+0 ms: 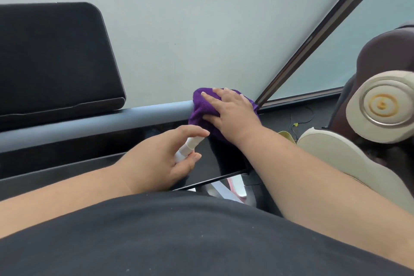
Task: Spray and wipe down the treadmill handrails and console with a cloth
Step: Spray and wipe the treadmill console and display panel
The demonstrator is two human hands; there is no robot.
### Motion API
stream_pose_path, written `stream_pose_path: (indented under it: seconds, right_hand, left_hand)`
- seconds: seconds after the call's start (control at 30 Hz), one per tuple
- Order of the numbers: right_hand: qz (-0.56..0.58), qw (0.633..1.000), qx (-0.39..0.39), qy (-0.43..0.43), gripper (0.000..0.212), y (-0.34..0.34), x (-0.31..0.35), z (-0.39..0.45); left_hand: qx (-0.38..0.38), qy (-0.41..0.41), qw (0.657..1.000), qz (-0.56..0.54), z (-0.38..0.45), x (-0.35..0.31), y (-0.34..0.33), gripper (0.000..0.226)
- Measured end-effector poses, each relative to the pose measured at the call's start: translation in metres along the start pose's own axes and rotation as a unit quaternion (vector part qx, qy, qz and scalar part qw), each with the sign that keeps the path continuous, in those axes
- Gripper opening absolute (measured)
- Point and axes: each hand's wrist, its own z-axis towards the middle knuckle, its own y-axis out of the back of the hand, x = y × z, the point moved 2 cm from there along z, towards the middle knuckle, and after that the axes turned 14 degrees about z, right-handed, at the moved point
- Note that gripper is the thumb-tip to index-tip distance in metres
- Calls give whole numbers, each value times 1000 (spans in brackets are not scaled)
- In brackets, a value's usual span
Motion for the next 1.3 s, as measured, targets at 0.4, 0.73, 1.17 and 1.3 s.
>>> stream_pose_path:
  seconds: [0.4, 0.73, 1.17, 1.3]
  right_hand:
    - [282, 928, -69, -232, 69, -16, -61, -162]
    - [222, 948, -62, -218, 73, 5, -57, -46]
    - [251, 933, -70, -250, 74, -22, -56, -195]
    - [219, 947, -91, -215, 73, -11, -59, -105]
  left_hand:
    - [45, 25, 999, 14, 10, -18, -18, 41]
    - [80, 2, 997, -14, 14, -47, -47, 40]
    - [92, -7, 996, 2, 9, -36, -48, 41]
    - [93, -16, 996, 2, 10, -37, -53, 41]
